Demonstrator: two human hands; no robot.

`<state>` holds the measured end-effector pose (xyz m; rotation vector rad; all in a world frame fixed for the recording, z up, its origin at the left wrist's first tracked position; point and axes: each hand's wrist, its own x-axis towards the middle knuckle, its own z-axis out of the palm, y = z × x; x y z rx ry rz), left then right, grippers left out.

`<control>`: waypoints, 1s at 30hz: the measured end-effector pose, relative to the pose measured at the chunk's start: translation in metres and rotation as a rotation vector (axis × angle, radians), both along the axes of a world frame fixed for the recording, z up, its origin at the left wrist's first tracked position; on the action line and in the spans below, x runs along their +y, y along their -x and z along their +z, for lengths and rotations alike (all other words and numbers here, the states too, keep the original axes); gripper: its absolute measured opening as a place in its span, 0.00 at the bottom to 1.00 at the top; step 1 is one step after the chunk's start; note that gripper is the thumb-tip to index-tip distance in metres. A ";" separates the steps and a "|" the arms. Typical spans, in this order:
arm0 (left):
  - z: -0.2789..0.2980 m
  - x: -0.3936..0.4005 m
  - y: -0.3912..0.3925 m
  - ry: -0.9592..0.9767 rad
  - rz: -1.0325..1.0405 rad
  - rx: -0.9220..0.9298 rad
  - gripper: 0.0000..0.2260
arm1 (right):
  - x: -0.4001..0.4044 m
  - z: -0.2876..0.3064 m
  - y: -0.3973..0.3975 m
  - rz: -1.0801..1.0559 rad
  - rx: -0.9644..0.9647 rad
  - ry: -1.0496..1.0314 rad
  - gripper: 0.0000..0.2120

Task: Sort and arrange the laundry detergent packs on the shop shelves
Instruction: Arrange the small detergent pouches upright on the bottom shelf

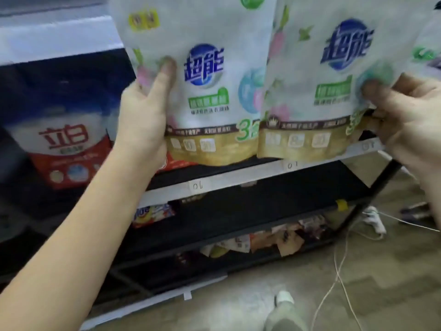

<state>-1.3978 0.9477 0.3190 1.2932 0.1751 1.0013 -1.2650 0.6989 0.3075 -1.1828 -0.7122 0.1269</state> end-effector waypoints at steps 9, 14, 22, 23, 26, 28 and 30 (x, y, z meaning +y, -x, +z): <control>-0.204 -0.003 0.062 0.169 -0.069 0.613 0.06 | -0.005 -0.195 0.032 0.122 0.314 0.556 0.16; -0.296 0.023 0.070 0.247 0.000 0.803 0.05 | 0.019 -0.292 0.019 0.093 0.485 0.719 0.06; -0.393 0.106 0.017 0.293 0.139 0.830 0.06 | 0.107 -0.396 -0.048 -0.034 0.574 0.672 0.09; -0.400 0.115 0.006 0.317 0.175 0.820 0.06 | 0.119 -0.406 -0.059 -0.059 0.581 0.651 0.09; -0.422 0.137 -0.026 0.291 0.182 0.729 0.08 | 0.158 -0.432 -0.091 -0.142 0.583 0.620 0.16; -0.434 0.151 -0.042 0.267 0.183 0.708 0.11 | 0.183 -0.451 -0.113 -0.169 0.578 0.647 0.19; -0.446 0.166 -0.055 0.227 0.128 0.721 0.14 | 0.205 -0.468 -0.132 -0.173 0.548 0.696 0.17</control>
